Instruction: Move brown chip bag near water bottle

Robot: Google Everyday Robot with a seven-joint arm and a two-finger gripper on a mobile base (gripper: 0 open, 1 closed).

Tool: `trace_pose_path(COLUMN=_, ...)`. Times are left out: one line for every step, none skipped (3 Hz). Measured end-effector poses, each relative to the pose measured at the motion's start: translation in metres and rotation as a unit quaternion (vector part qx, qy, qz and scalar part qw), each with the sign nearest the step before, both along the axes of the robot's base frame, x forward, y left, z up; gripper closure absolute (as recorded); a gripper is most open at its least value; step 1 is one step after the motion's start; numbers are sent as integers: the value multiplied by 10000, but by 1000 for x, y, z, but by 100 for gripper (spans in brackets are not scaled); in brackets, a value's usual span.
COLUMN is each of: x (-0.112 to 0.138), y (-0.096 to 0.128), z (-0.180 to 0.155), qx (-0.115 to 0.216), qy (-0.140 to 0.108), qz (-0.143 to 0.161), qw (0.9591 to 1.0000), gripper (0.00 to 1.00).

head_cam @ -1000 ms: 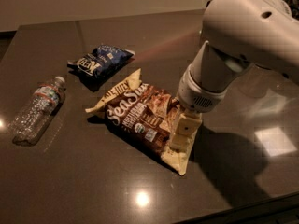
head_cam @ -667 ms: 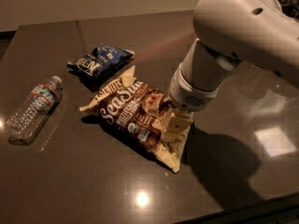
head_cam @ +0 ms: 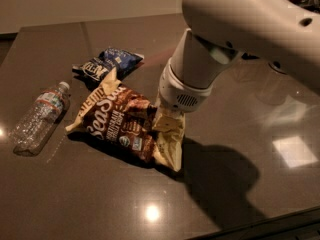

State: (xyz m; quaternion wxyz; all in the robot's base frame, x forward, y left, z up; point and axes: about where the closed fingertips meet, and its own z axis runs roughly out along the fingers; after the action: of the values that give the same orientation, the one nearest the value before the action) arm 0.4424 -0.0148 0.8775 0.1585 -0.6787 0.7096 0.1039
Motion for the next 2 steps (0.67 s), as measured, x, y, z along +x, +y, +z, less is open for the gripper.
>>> trace_pose_path(x=2, y=23, z=7, qx=23, qy=15, qz=263, qw=9997, gripper=100)
trace_pose_path(x=5, y=40, z=9, qx=-13, qy=53, qz=424, qw=9991, gripper=87)
